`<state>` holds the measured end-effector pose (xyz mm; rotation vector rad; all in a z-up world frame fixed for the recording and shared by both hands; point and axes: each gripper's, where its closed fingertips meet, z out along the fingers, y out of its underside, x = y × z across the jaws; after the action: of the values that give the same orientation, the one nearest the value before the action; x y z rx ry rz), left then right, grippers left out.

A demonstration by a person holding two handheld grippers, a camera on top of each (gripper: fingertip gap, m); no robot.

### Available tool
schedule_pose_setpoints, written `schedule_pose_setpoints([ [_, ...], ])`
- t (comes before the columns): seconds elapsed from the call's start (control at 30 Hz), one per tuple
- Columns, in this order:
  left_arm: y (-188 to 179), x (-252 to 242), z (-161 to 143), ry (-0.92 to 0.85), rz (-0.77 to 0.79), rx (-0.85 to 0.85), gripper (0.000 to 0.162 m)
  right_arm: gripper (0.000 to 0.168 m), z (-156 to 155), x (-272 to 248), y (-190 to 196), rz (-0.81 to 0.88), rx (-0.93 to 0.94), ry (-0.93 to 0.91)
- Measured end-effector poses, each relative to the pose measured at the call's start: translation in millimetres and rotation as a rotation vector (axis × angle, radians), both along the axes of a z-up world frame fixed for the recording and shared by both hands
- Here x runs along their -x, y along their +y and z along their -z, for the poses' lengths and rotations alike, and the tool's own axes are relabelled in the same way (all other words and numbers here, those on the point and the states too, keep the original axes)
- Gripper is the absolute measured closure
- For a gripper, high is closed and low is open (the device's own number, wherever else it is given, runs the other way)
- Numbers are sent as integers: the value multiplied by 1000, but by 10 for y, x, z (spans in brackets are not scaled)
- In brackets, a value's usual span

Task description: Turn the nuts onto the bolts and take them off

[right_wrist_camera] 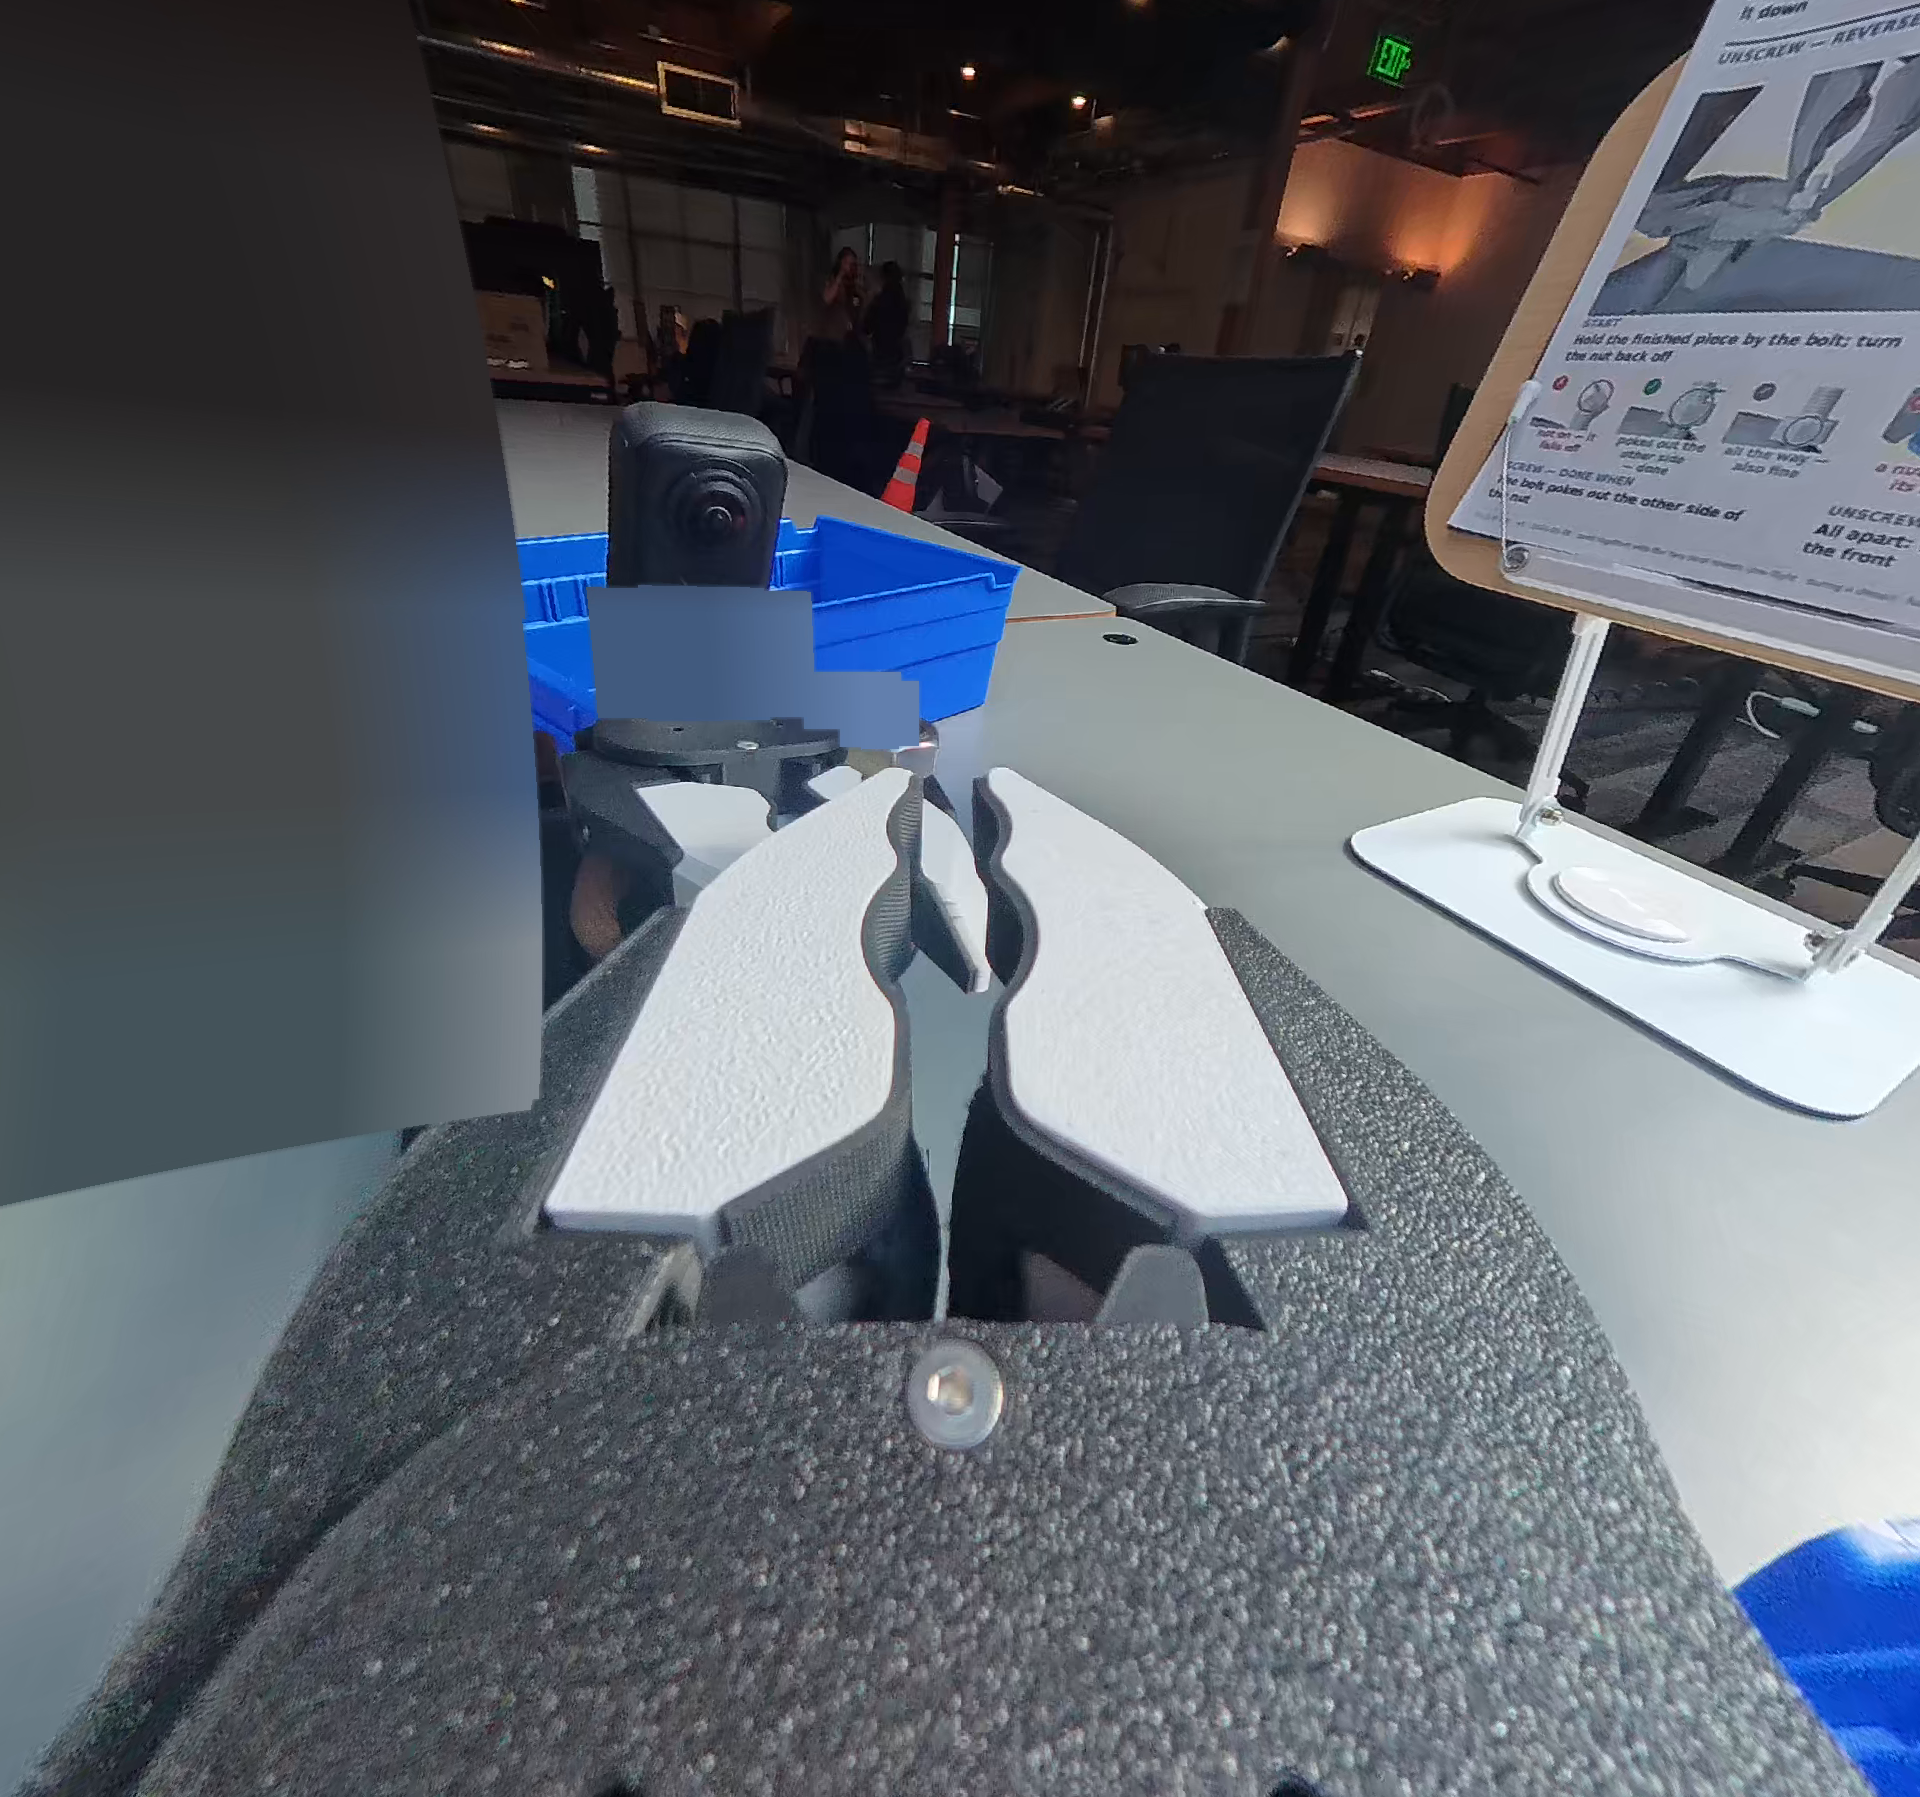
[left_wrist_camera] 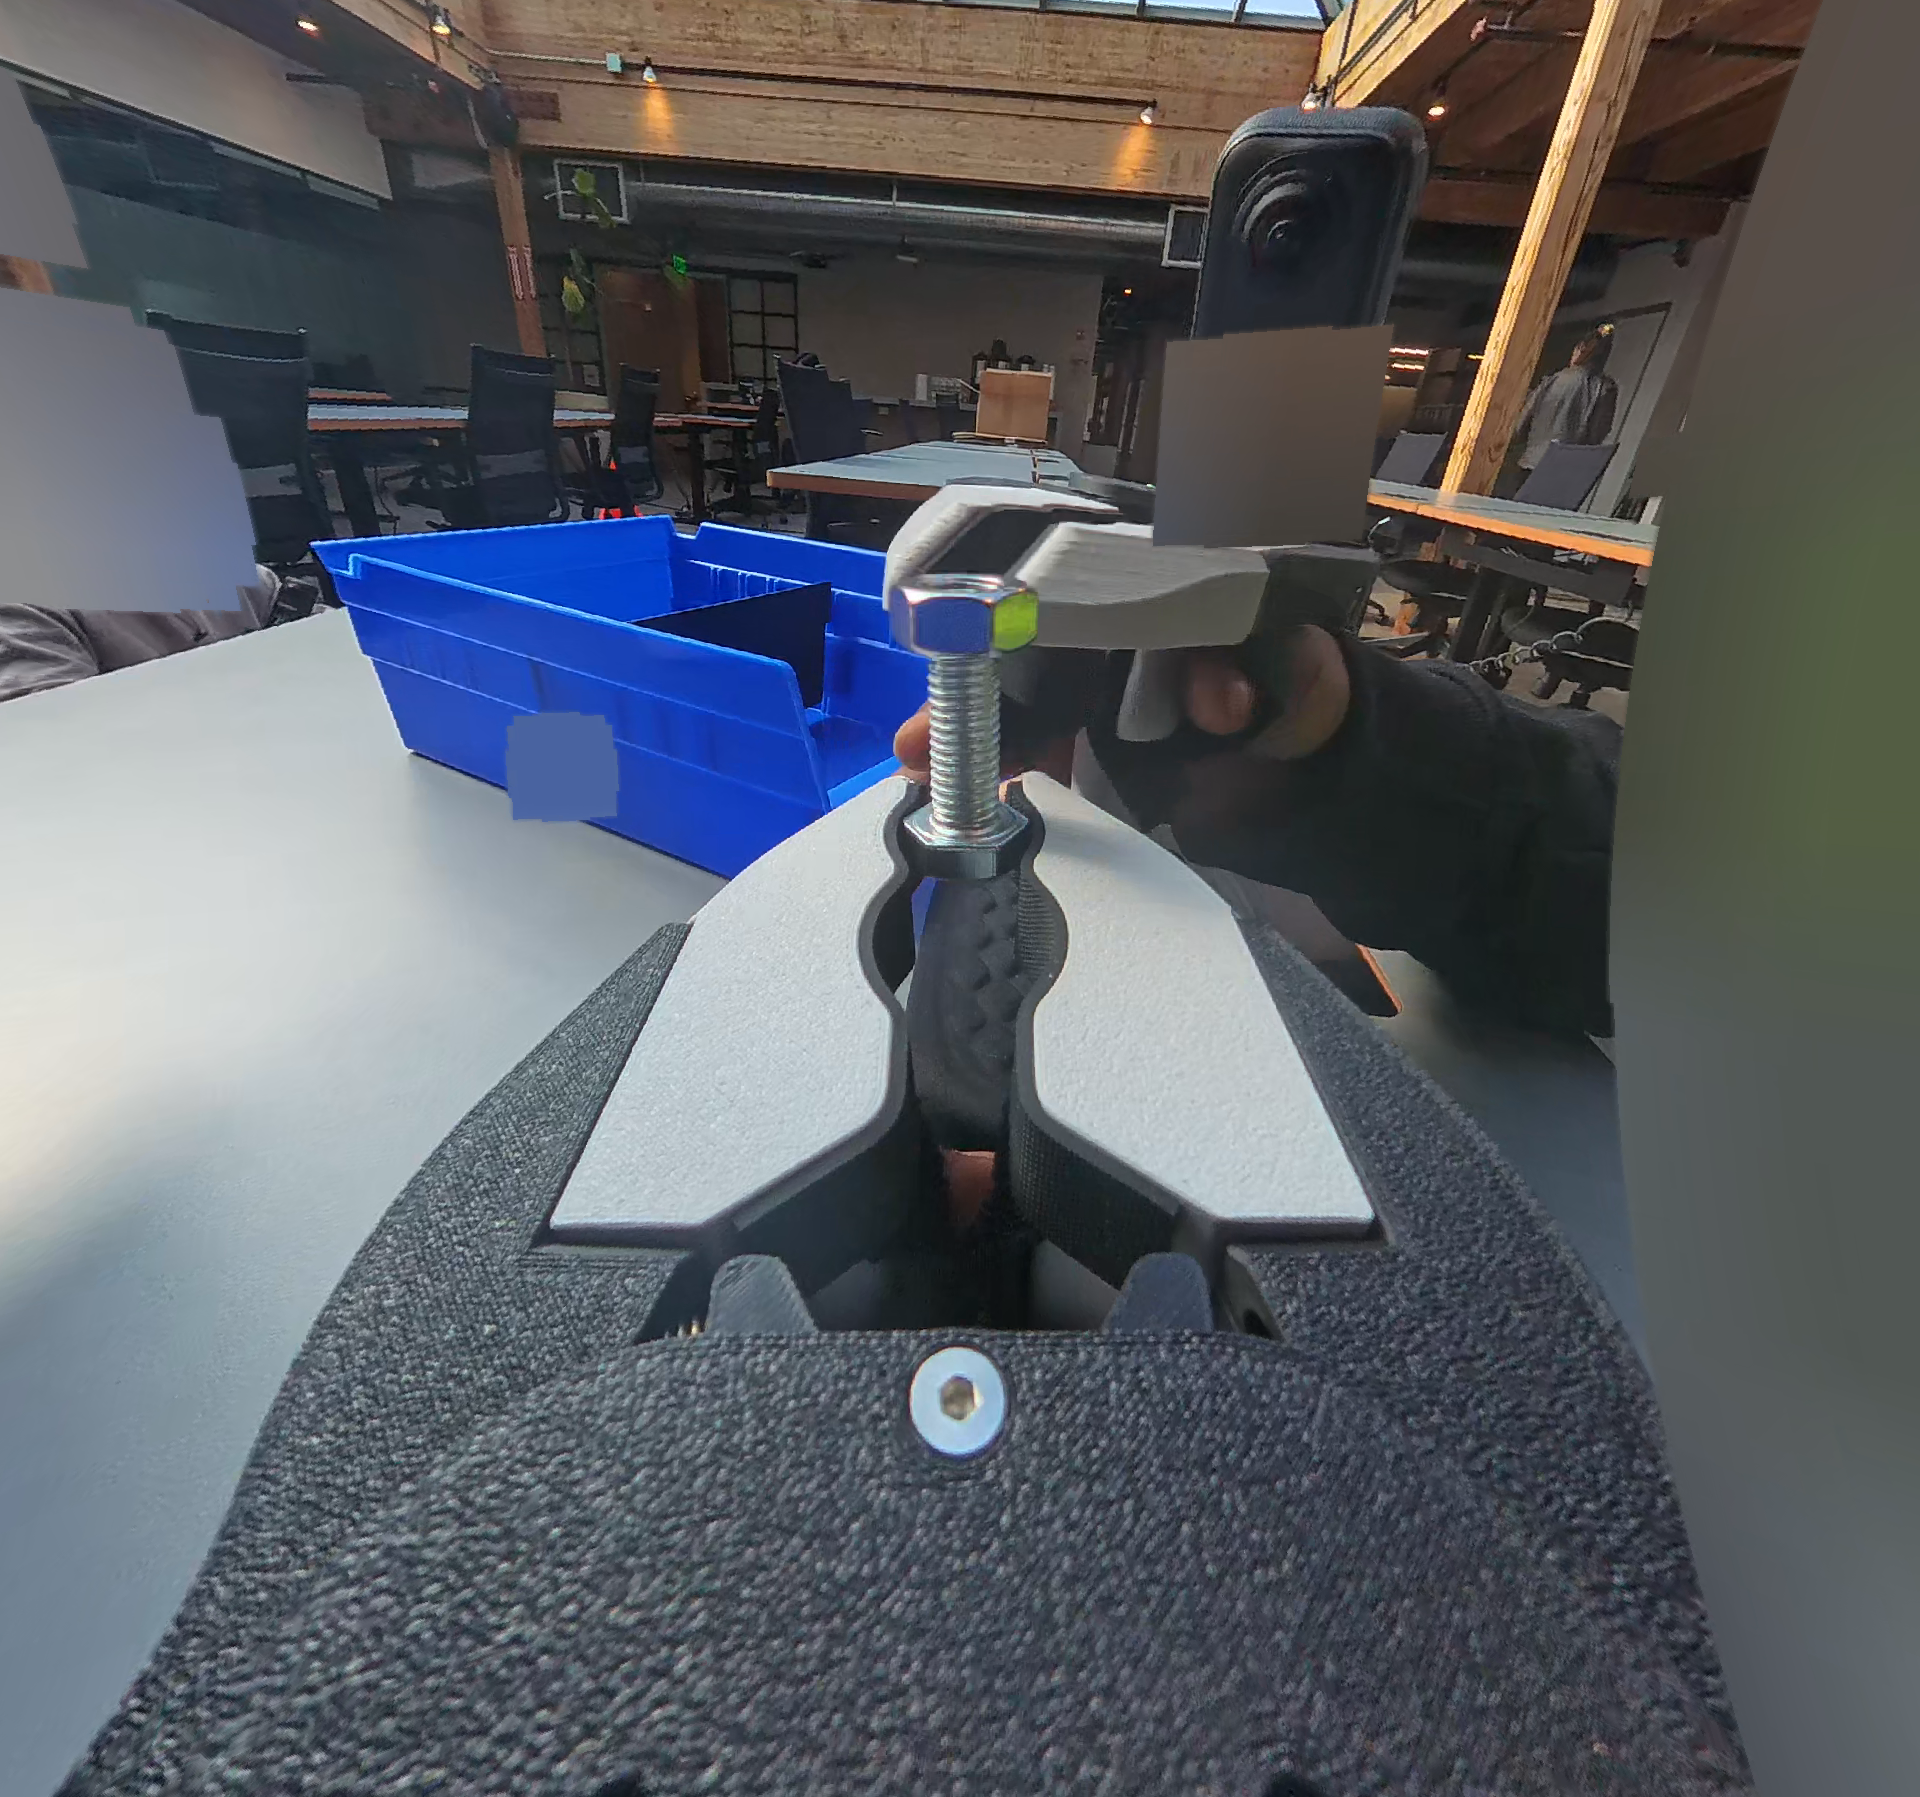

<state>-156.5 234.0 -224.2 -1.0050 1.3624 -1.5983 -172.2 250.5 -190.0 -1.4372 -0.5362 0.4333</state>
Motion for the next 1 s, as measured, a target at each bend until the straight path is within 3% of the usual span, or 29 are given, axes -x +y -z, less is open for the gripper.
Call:
schedule_pose_setpoints([
  [0.17, -1, 0, 1, 0, 0, -1, 147, 163, 1, -67, -6, 14, 2, -6],
  [0.4, -5, 1, 2, 1, 2, -2, 147, 123, -25, 84, 55, -29, 6, 27],
  [0.53, -6, 2, 1, 0, 2, -3, 147, 119, -22, 161, 171, -26, 9, 29],
  [0.87, -1, 3, -1, -2, 1, 0, 147, 134, 2, 78, 66, -15, 10, 17],
  [1.0, -2, 3, -1, -2, 1, -1, 148, 160, 0, -13, -9, 6, -6, 4],
])
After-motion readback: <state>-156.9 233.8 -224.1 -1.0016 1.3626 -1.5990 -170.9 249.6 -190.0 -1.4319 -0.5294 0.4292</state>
